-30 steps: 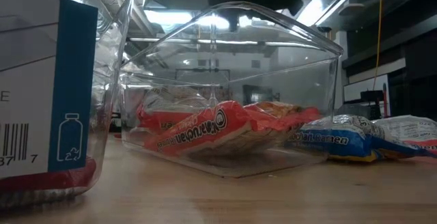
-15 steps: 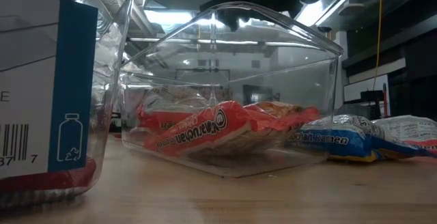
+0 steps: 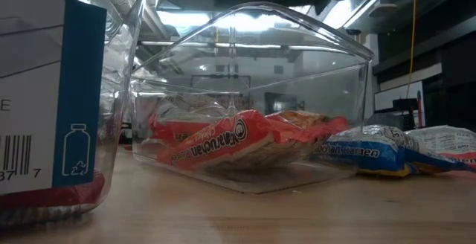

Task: Sort Maruchan noodles
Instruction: Put the orange noodle pack into the top transparent bin

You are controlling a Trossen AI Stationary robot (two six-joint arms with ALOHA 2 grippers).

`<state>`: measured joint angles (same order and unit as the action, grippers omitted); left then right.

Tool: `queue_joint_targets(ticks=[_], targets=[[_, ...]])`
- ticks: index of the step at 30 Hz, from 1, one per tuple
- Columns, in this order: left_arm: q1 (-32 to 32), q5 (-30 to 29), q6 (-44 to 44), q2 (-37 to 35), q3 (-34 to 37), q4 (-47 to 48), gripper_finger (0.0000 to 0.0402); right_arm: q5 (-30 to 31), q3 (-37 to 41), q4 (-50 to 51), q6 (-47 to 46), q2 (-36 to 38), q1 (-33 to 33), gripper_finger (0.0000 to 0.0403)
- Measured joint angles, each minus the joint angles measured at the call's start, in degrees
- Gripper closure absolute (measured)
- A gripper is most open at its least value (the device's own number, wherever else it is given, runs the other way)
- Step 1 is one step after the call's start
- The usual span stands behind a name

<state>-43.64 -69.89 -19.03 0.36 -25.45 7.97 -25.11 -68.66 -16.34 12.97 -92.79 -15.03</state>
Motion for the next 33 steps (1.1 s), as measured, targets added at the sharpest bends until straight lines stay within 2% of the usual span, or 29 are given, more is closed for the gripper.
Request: queue_joint_targets(ticks=[5, 9, 19, 24, 31, 33], targets=[[0.00, 1.00, 0.09, 0.00, 0.00, 0.02, 0.0230, -3.84, -0.02, 0.98, 0.99, 5.88, -1.87, 0.0237], [0.00, 2.13, 0.11, 0.00, 0.00, 0.08, 0.0230, -7.49, -0.06, 6.18, 0.90, 12.79, -4.60, 0.0237], [0.00, 1.94, 1.64, 0.00, 0.00, 0.68, 0.0230, -8.45, -0.11, 30.48, 0.27, 27.09, -9.47, 0.0237], [0.00, 3.52, 1.18, 0.00, 0.00, 4.21, 0.0230, -8.92, -0.09, 38.33, -0.95, 30.82, -9.31, 0.0237], [-0.02, 8.07, -0.26, 0.00, 0.00, 7.23, 0.0230, -14.20, 0.20, 40.26, -2.47, 31.62, -9.33, 0.0237], [-0.01, 8.07, -0.28, 0.00, 0.00, 7.53, 0.0230, -15.48, 2.52, 38.86, -2.62, 31.71, -9.31, 0.0237]])
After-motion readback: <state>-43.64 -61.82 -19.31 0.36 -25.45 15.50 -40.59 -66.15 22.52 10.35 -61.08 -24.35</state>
